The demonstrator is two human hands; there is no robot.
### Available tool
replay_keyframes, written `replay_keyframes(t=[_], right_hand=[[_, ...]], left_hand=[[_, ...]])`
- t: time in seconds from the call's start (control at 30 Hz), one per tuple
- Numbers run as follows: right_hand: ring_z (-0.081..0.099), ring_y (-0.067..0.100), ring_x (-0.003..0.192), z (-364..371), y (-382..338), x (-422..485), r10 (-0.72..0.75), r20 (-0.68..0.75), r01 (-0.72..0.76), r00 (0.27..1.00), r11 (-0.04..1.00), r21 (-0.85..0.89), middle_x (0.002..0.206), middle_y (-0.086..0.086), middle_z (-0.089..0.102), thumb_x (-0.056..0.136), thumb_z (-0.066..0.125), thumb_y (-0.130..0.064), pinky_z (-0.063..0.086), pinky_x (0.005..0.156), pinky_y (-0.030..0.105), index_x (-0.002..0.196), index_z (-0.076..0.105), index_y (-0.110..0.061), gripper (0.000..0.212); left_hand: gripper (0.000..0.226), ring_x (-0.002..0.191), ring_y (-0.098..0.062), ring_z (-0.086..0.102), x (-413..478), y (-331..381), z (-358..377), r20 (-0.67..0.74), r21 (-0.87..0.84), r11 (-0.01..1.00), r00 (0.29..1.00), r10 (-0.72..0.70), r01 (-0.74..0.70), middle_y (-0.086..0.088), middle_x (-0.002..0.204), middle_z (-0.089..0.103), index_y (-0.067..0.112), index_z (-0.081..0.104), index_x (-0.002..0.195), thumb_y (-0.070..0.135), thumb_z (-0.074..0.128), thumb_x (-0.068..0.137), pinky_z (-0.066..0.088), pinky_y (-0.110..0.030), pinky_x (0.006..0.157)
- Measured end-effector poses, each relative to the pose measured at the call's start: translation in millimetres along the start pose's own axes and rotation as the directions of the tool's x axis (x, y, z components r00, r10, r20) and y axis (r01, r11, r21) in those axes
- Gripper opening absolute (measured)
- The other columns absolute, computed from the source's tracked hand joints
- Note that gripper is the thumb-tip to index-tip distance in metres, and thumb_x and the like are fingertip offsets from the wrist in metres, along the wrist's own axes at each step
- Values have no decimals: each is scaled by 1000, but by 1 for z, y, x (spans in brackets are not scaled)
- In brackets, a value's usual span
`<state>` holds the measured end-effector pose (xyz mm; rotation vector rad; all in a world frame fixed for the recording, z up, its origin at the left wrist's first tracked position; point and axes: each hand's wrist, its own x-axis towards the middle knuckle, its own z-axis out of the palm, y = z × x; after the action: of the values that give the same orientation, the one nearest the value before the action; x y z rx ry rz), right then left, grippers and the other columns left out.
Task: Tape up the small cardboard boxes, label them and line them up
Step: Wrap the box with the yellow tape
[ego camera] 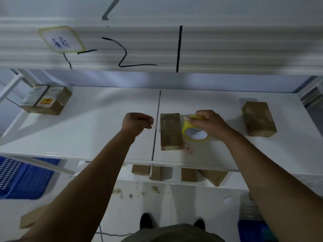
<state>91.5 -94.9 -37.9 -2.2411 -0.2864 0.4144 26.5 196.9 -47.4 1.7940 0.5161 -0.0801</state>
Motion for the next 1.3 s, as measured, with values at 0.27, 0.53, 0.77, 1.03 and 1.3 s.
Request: replay_keyframes(t=[0.27, 0.53, 0.77, 1.03, 1.3], right_hand=[[59, 27, 85, 18, 19, 7, 148, 14, -124, 989, 877, -465, 71, -8, 49, 87, 52, -81, 47, 79, 37, 65, 44, -29, 57], [57, 25, 83, 19, 15, 13, 129, 3, -102, 992, 795, -598, 74, -4, 57, 91, 36, -85, 45, 96, 43, 68, 49, -24, 67], [62, 26, 95, 23, 17, 13, 134, -20, -117, 991, 775, -621, 90, 2, 67, 93, 39, -81, 39, 100, 45, 84, 60, -23, 63], [67, 28, 97, 39, -1, 12, 115, -57, -118, 992, 647, -753, 84, 5, 66, 95, 39, -78, 31, 108, 49, 88, 56, -19, 62], [67, 28, 96, 40, -5, 9, 158, -71, -158, 985, 656, -738, 72, 1, 56, 99, 38, -73, 29, 112, 51, 87, 57, -19, 58]], left_hand=[[10, 77, -8, 77, 7, -15, 8, -107, 216, 976, 993, 57, -33, 4, 89, 80, 15, 83, 99, 13, 80, 90, 58, -22, 83], [12, 81, -12, 76, 17, -21, 9, -109, 213, 977, 994, 18, 6, 1, 88, 79, 13, 82, 101, 15, 81, 90, 58, -26, 86], [10, 77, -11, 75, 24, -29, 13, -107, 220, 975, 994, 0, 23, 0, 84, 79, 13, 83, 99, 14, 82, 89, 57, -24, 82], [24, 103, -20, 70, 18, -49, 54, -148, 371, 927, 989, 10, 46, -3, 112, 78, 17, 78, 115, 11, 64, 97, 56, -30, 89], [44, 124, -34, 49, 7, -55, 73, -240, 615, 768, 970, -34, 179, -12, 135, 49, 13, 49, 135, 31, 63, 98, 49, -44, 100]])
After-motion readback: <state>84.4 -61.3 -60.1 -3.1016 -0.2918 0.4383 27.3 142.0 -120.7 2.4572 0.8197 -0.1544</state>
